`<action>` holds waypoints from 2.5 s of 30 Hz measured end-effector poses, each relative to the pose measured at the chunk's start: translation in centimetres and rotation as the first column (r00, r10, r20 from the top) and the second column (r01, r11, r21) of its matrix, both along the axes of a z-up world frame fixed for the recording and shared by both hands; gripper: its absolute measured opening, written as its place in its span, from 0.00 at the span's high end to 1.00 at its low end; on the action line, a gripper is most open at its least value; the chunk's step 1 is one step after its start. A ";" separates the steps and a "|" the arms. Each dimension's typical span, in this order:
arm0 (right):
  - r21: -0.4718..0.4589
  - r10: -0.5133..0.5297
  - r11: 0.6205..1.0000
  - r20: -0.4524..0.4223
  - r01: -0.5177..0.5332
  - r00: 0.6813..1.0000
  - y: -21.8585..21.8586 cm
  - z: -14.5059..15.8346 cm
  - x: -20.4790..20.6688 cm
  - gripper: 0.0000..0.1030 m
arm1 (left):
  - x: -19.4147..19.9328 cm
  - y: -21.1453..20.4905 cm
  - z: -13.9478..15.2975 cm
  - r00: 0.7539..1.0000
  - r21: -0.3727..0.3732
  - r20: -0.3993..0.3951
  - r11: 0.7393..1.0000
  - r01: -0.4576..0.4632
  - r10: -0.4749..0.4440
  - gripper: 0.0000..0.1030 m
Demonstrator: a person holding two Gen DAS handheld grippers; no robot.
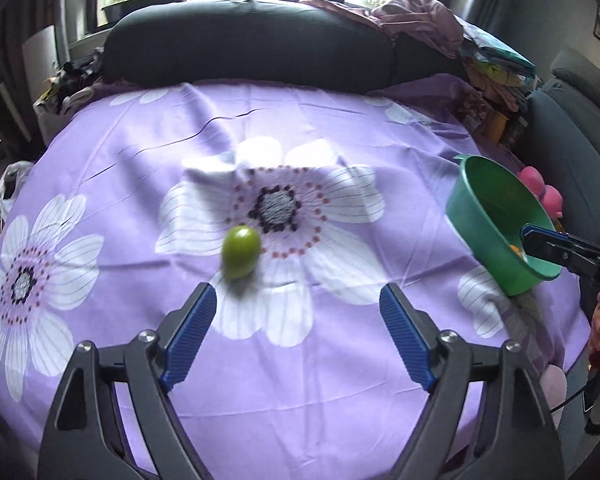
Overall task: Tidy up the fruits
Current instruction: 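Open both grippers to drop the brown fruit and tomato into the bowl, then move the right gripper to the green fruit and close on it, then carry the green fruit in the right gripper over the green bowl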
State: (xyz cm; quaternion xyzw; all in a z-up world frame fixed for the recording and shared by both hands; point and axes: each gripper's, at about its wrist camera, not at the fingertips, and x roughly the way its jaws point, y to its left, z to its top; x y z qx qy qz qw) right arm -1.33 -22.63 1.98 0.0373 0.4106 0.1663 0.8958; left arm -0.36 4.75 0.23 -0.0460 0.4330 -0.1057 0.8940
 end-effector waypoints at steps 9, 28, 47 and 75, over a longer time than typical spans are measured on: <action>0.048 0.171 0.985 -0.120 -0.166 0.978 7.2 -2.7 2.5 0.63 | -0.6 3.2 -1.0 1.000 -0.059 -0.011 0.998 -0.025 0.024 0.18; 0.278 0.191 0.956 -0.333 -0.097 0.923 13.8 -8.9 12.3 0.57 | 5.9 1.8 -3.5 0.983 -0.054 -0.068 0.985 0.165 -0.168 0.33; 0.274 0.156 0.961 -0.396 -0.045 0.905 14.8 -11.1 14.3 0.57 | 8.3 2.9 -5.3 0.985 -0.042 -0.121 0.992 0.120 -0.124 0.63; 0.312 0.182 0.944 -0.225 -0.107 0.957 11.8 -5.5 6.8 0.65 | 1.4 -1.5 0.3 0.991 0.044 0.007 0.990 0.133 -0.133 0.68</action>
